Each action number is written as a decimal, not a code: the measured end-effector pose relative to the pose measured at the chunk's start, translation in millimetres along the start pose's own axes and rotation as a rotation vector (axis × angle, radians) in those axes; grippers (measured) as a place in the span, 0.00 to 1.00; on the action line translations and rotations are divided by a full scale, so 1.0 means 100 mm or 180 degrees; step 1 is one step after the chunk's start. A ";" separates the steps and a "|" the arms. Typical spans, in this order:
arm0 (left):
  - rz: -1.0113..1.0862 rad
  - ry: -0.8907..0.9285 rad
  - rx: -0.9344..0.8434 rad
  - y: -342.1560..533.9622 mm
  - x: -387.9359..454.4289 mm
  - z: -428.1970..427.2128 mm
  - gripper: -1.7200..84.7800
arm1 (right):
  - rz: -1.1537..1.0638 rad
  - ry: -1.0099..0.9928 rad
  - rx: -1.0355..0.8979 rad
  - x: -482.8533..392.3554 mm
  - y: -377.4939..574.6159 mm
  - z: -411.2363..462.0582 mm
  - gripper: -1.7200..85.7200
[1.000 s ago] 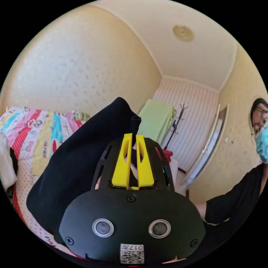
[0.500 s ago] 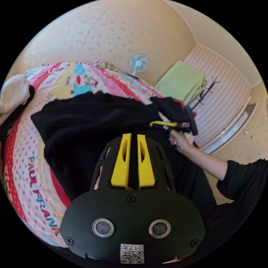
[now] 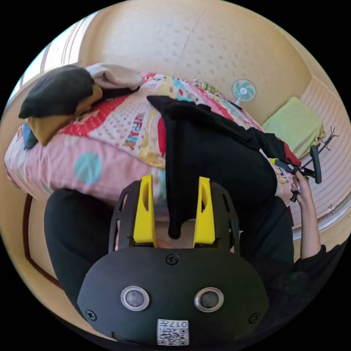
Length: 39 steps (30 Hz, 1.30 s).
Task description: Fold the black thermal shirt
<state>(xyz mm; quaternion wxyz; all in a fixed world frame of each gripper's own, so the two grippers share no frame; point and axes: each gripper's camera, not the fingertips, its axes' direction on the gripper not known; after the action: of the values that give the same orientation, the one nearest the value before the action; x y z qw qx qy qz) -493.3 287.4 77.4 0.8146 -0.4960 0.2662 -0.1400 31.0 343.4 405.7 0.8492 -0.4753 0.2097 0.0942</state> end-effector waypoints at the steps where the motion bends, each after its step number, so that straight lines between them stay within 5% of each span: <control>1: -0.0089 0.0095 -0.0180 0.10 -0.06 0.13 0.21 | 0.0026 -0.0053 -0.0080 0.03 0.08 0.02 0.20; 4: -0.0384 0.0773 -0.0618 0.10 -0.22 0.50 0.16 | 0.0077 -0.0171 -0.0316 0.11 0.32 0.17 0.17; 10: -0.0126 0.0836 -0.0815 -0.04 -0.28 0.42 0.09 | -0.0031 -0.0420 -0.0620 0.32 0.12 -0.09 0.08; 16: 0.0522 0.1506 -0.0137 -0.41 -0.27 -0.94 0.06 | 0.0051 -0.1284 0.0333 0.87 -0.16 -1.39 0.06; 21: 0.0898 0.1316 0.0507 -1.14 -0.31 -1.55 0.07 | -0.0056 -0.1406 0.0771 1.21 -0.98 -1.68 0.08; 25: 0.0301 0.1479 0.0323 -1.58 -0.72 -1.03 0.13 | 0.0408 -0.1064 0.0598 1.46 -1.12 -1.33 0.11; 33: 0.0000 0.0995 0.0228 -0.86 -1.21 -0.91 0.16 | 0.0531 -0.1642 0.0309 1.94 -0.32 -1.17 0.16; 39: -0.0052 0.1370 -0.0003 -0.70 -1.31 -0.73 0.11 | 0.0758 -0.1970 0.0425 2.13 -0.08 -1.32 0.11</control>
<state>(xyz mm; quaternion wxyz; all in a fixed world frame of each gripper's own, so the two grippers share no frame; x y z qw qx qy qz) -640.1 265.9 151.3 0.7376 -0.4571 0.4300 -0.2491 189.1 219.1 256.3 0.8849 -0.3397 0.0018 0.3187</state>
